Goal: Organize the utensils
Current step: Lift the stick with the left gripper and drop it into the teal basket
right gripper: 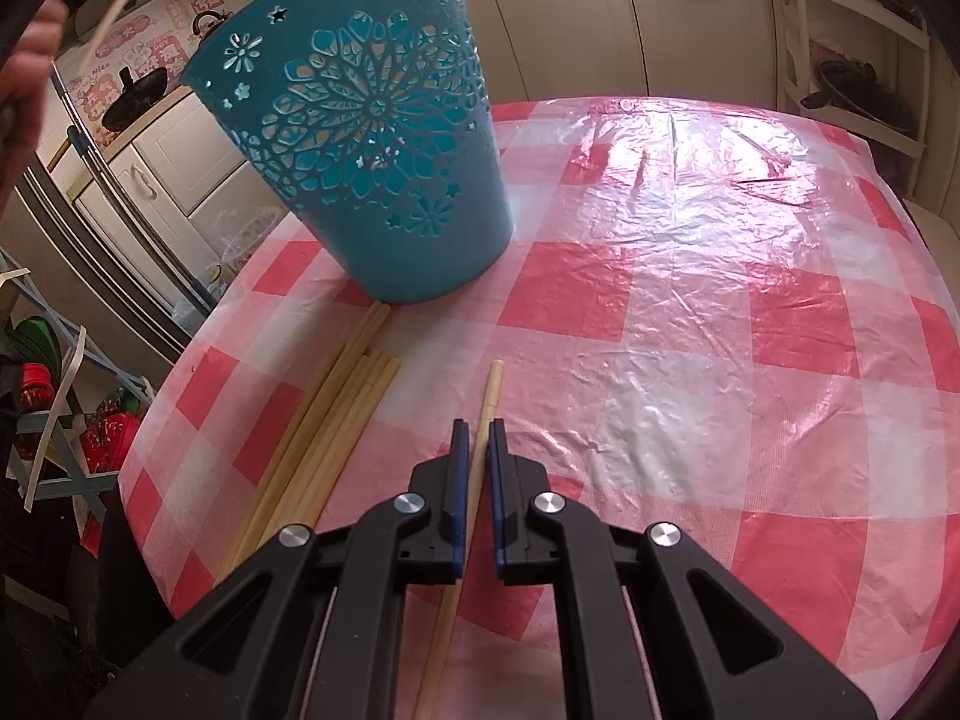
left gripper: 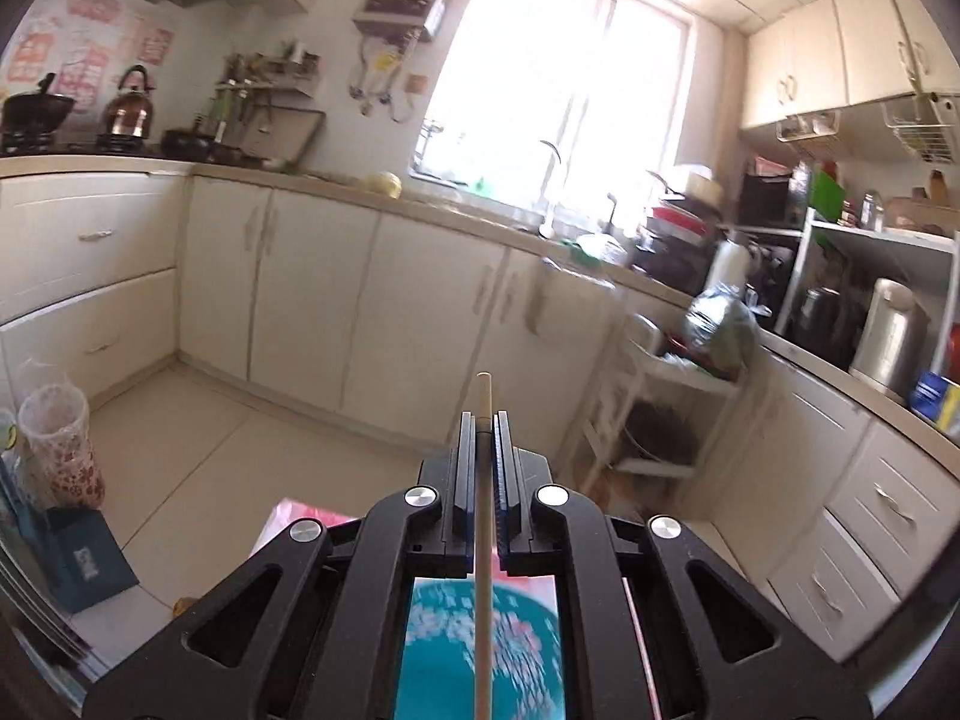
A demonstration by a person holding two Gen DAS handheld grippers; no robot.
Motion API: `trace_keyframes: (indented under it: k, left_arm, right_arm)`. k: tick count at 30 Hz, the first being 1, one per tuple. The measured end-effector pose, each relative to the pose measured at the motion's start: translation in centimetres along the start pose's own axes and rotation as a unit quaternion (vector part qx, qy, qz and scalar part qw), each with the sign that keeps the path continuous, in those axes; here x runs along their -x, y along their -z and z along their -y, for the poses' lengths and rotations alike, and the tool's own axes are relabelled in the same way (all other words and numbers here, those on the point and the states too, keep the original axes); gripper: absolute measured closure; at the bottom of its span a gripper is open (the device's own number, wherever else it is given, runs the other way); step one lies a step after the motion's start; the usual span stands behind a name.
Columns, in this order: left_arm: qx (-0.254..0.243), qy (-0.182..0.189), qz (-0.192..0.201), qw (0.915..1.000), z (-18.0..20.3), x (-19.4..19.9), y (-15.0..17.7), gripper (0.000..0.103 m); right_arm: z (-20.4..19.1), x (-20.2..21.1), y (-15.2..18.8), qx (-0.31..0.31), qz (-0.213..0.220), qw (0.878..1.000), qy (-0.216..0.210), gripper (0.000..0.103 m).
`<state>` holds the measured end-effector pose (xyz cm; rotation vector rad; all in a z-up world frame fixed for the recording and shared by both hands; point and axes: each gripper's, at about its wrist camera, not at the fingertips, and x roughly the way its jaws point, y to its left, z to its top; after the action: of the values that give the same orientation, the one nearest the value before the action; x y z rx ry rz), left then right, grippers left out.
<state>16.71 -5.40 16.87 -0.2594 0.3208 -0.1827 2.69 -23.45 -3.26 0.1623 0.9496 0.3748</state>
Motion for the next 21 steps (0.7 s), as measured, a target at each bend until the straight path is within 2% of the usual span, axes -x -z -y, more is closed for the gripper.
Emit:
trace_keyframes:
  k: [2, 7, 11, 21]
  left_arm:
    - [0.005, -0.021, 0.007, 0.9998, 0.0, -1.4, 0.2, 0.098]
    - [0.0, -0.052, -0.017, 0.9985, -1.4, -3.5, 2.3, 0.098]
    - [-0.006, -0.061, -0.038, 0.9974, -2.5, -4.0, 4.0, 0.098]
    - [-0.009, -0.055, -0.051, 0.9972, -2.9, -2.4, 4.6, 0.096]
  right_arm:
    - [0.1, 0.0, -0.1, -0.001, 0.0, 1.0, -0.002, 0.096]
    - [0.1, -0.1, -0.2, -0.001, -0.001, 1.0, -0.002, 0.096]
    - [0.0, -0.1, -0.2, 0.001, 0.0, 1.0, -0.001, 0.096]
    - [0.0, -0.2, -0.2, -0.001, -0.003, 1.0, -0.007, 0.094]
